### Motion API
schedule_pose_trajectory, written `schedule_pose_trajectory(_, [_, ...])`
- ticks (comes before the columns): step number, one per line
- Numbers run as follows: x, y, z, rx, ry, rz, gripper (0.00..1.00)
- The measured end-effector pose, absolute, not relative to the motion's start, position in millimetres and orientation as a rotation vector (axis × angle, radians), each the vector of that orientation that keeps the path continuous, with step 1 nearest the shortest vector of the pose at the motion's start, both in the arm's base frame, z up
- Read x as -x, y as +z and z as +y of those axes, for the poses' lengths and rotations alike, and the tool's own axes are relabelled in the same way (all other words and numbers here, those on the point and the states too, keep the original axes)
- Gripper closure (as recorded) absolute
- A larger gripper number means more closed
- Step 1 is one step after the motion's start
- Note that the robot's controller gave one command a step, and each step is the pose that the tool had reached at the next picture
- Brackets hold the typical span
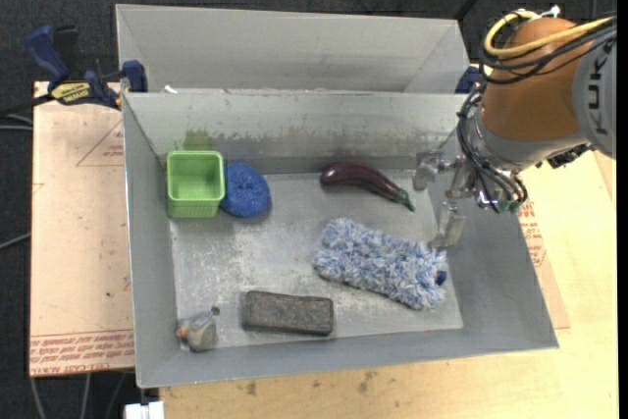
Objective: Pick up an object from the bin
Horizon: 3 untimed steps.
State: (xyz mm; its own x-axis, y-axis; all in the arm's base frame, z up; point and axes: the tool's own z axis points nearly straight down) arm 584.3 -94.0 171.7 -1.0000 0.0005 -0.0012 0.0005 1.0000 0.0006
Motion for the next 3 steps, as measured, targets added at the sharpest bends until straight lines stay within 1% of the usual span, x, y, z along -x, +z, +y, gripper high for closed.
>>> schedule_pose_trajectory(1, [-531.3,137,-76,0.064,0.0,3.137,0.0])
schedule_pose_trajectory(2, [-520.0,72,-65,-0.047,0.001,3.139,1.0])
schedule_pose_trajectory(3, [-520.0,72,-65,-0.047,0.001,3.139,1.0])
